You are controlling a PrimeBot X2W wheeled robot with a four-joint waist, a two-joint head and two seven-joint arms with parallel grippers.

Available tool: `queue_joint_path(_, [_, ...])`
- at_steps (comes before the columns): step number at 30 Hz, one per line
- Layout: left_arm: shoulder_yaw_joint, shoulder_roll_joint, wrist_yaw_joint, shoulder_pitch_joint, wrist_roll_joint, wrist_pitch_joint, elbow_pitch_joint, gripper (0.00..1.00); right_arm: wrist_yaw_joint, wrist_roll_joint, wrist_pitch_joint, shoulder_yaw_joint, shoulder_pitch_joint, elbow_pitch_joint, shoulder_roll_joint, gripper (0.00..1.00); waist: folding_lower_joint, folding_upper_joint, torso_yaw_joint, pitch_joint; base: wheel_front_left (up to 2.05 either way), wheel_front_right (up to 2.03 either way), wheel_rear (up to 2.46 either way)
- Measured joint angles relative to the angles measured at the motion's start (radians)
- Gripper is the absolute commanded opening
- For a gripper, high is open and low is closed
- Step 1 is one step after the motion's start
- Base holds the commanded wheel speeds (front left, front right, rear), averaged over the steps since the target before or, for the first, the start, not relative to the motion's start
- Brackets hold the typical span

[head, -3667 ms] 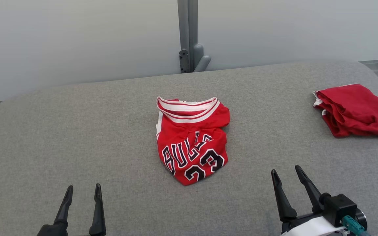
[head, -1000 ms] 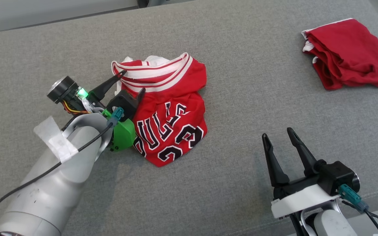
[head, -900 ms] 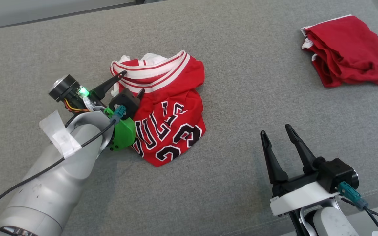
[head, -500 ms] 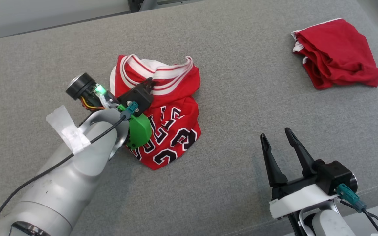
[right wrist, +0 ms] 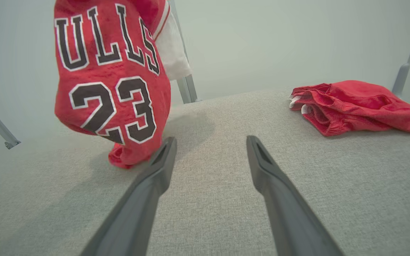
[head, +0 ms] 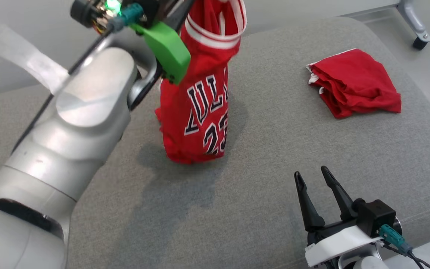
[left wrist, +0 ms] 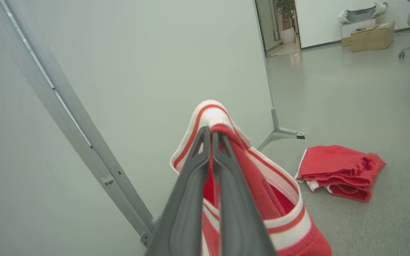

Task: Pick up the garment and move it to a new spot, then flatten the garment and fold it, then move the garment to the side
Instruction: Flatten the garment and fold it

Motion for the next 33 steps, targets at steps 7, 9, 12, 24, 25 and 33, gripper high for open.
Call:
queue_joint_path(7, [0.076, -0.008, 0.155, -0.196, 0.01, 0.067, 0.014, 0.0, 0.0, 0.003, 0.0, -0.006, 0.041, 0.008, 0.0, 1.0, 0.0, 0.0, -0.034, -0.073, 0.0, 0.0, 0.0])
queue_joint_path(9, [0.104, -0.001, 0.191, -0.237, 0.006, 0.083, 0.021, 0.0, 0.0, 0.003, 0.0, -0.009, 0.042, 0.009, 0.0, 1.0, 0.0, 0.0, -0.044, -0.088, 0.0, 0.0, 0.0])
queue_joint_path(12, [0.125, 0.005, 0.224, -0.284, 0.002, 0.096, 0.012, 0.0, 0.0, 0.003, 0.0, -0.013, 0.05, 0.009, 0.001, 1.0, 0.0, 0.0, -0.057, -0.108, 0.0, 0.0, 0.0])
queue_joint_path(24, [0.021, -0.001, 0.192, -0.061, -0.039, 0.288, 0.058, 0.0, 0.0, 0.024, 0.0, 0.007, 0.06, 0.003, 0.001, 1.0, 0.0, 0.0, -0.089, -0.12, 0.0, 0.0, 0.0])
queue_joint_path(25, [0.021, -0.001, 0.192, -0.061, -0.039, 0.288, 0.058, 0.0, 0.0, 0.024, 0.0, 0.007, 0.06, 0.003, 0.001, 1.0, 0.0, 0.0, -0.089, -0.12, 0.0, 0.0, 0.0])
queue_joint_path(33, [0.005, 0.039, 0.202, 0.132, -0.074, 0.25, 0.191, 0.01, 0.0, 0.035, 0.0, 0.009, 0.043, -0.002, 0.001, 1.0, 0.0, 0.0, -0.107, -0.073, 0.0, 0.0, 0.0])
